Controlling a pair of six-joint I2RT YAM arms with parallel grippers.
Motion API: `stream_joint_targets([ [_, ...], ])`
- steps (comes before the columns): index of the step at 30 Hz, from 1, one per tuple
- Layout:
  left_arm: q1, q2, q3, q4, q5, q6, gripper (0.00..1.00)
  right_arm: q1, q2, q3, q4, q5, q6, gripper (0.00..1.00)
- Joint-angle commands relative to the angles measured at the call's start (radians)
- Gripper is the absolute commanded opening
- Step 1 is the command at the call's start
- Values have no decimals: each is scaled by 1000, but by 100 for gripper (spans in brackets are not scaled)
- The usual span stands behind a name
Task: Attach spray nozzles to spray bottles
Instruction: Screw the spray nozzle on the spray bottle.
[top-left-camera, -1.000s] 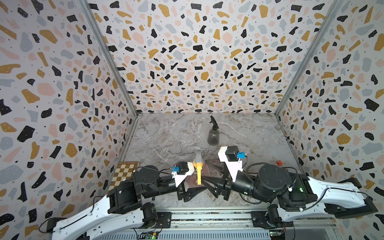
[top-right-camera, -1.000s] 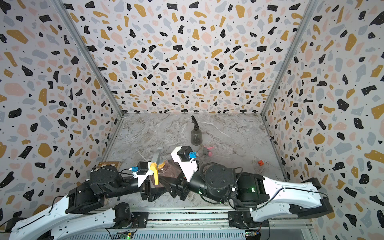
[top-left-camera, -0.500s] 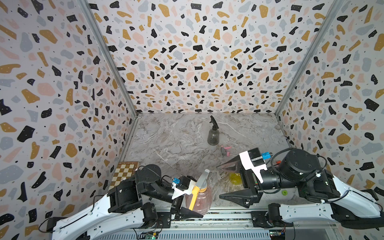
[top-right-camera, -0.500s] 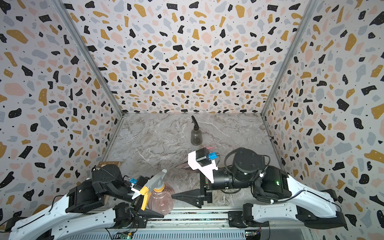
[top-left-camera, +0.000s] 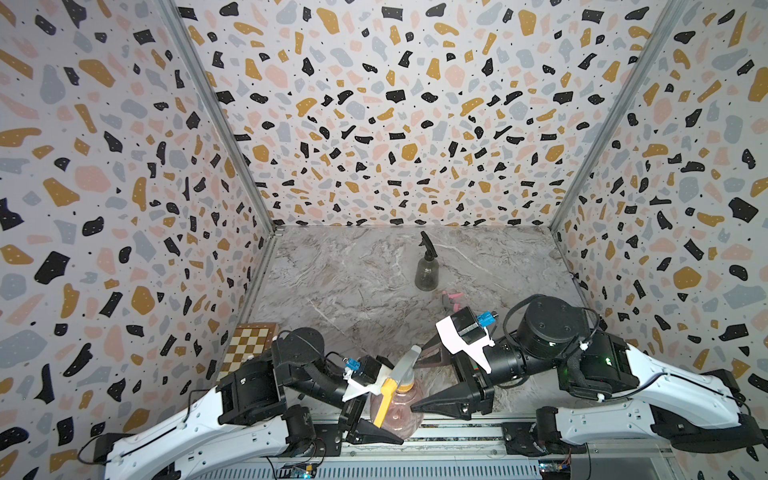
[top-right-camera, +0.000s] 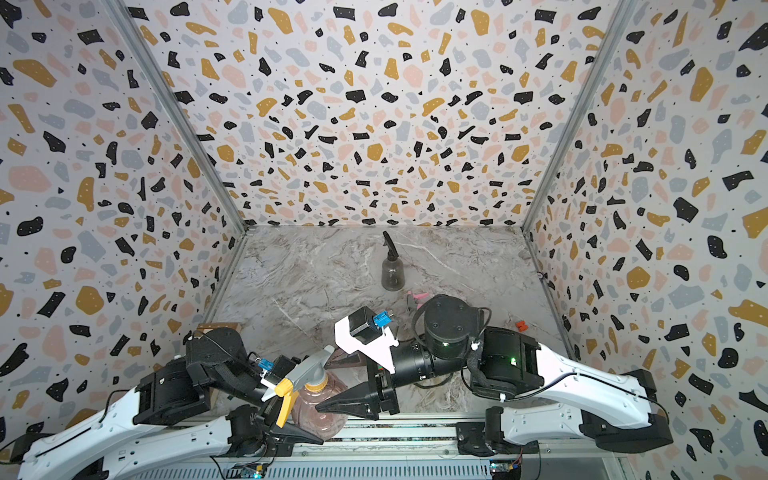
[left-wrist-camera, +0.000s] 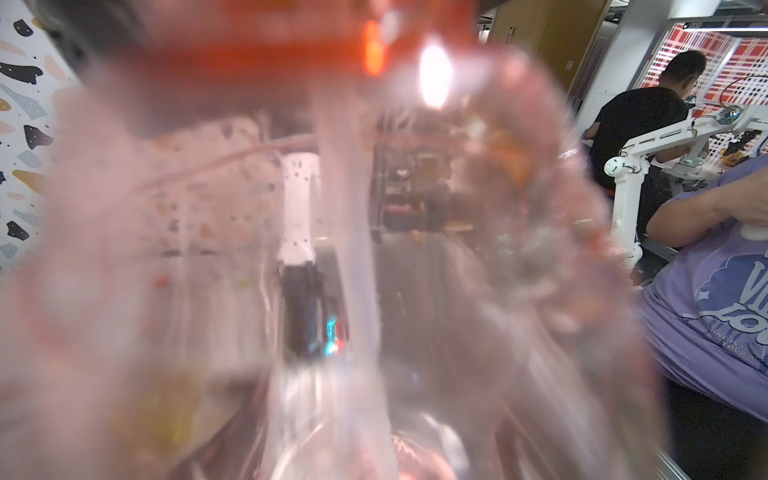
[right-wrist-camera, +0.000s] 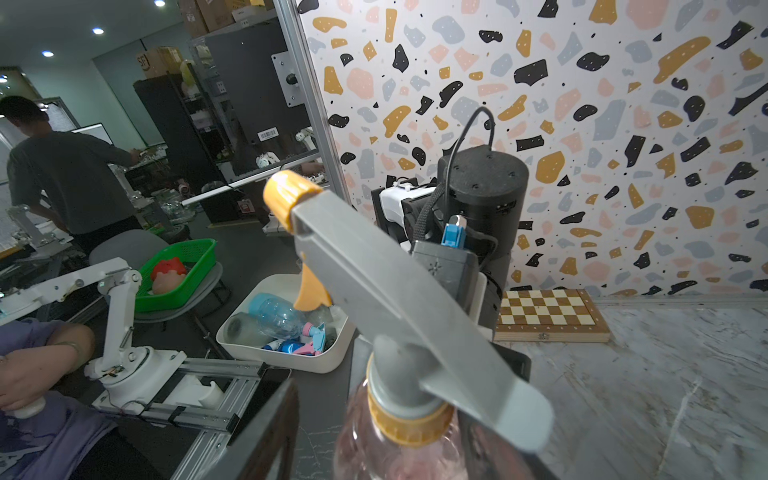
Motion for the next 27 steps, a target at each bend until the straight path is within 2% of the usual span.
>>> stream_joint_targets([
  [1,5,-9,27,30,-3,1,0,-3,12,23,28,-15,12,56],
  [6,3,-7,22,36,-18,0,0,-5,30,27,25,1,20,44],
  [11,5,-13,20,35,-47,-1,0,-5,33,22,34,-1,33,27],
  [13,5,-16,20,35,-73,-3,0,-3,35,20,37,2,41,17],
  [15,5,-18,20,37,-113,-5,0,-3,35,15,41,15,51,0],
  [19,4,-33,13,52,-244,-12,0,18,29,-3,47,116,77,0],
  [23,5,-40,3,67,-387,-10,0,85,50,-4,19,310,112,0],
  [27,5,-39,-3,80,-478,0,0,142,87,-16,25,468,161,0],
])
